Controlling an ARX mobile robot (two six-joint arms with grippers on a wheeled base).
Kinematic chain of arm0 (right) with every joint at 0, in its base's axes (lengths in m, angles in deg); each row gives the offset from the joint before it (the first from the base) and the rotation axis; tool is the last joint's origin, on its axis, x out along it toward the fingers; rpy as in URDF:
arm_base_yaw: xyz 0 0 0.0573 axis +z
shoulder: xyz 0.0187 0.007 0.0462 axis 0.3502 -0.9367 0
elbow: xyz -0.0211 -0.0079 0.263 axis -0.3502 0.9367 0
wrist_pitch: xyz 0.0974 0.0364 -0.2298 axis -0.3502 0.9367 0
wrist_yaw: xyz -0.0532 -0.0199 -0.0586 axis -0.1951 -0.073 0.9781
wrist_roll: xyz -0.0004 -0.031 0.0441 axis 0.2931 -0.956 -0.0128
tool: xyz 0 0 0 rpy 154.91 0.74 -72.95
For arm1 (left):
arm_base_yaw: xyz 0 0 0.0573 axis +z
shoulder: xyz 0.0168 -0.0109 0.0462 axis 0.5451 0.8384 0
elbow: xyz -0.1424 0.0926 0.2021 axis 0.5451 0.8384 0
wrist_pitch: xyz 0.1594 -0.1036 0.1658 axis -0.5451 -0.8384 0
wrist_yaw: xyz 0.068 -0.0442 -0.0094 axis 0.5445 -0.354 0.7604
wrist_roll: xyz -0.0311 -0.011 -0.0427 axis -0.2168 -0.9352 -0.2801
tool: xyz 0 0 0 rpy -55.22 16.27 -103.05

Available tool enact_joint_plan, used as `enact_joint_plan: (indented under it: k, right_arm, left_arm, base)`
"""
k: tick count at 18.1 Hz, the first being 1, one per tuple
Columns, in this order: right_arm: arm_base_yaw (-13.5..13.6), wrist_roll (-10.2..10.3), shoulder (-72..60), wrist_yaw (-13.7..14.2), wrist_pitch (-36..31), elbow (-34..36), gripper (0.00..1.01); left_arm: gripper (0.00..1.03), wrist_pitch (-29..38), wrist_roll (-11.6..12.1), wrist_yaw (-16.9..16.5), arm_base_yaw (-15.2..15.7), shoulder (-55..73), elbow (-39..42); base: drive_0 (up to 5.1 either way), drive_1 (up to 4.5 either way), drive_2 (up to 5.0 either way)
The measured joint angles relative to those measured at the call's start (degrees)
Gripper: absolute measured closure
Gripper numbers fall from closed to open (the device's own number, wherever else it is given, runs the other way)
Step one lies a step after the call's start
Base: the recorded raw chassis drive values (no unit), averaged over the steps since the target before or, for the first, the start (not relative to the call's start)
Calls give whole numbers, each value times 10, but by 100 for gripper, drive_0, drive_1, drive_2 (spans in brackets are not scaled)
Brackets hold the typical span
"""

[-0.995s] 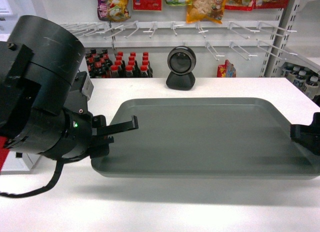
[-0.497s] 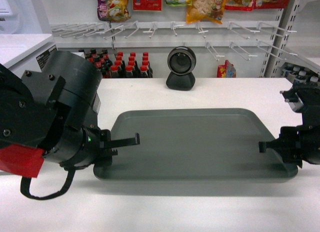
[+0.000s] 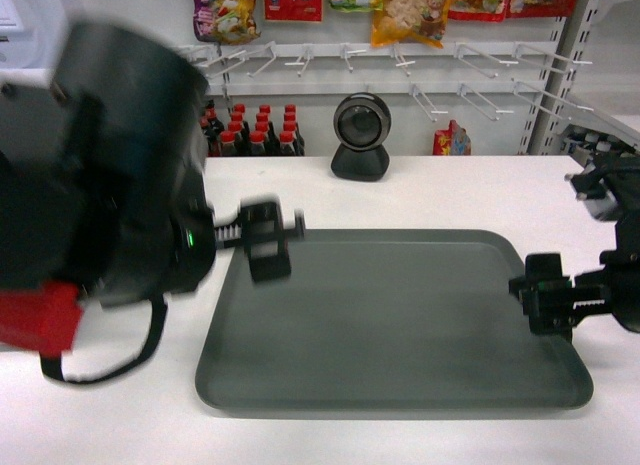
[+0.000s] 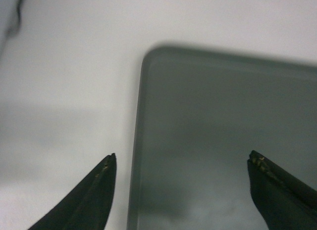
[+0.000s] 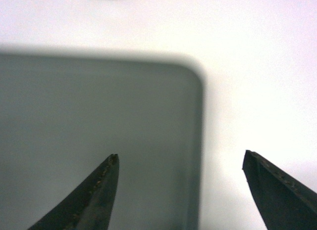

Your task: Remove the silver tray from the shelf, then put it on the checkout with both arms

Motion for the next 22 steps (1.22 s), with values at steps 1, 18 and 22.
enact_joint_plan:
  k: [1,18,22]
  right_arm:
    - [0,-3,-26,48,-120,24,29]
    - [-53,-7,515,66,-214,417,99]
    - [-53,-7,683,66,-52,418,99]
  left_arm:
    - [17,23,9,9,0,-31,-1]
    - [102,367,236,-111,186,-488,475]
    - [102,287,236,-156,233,-587,494]
  base:
    - [0,0,0]
    - [0,0,0]
    - [0,0,0]
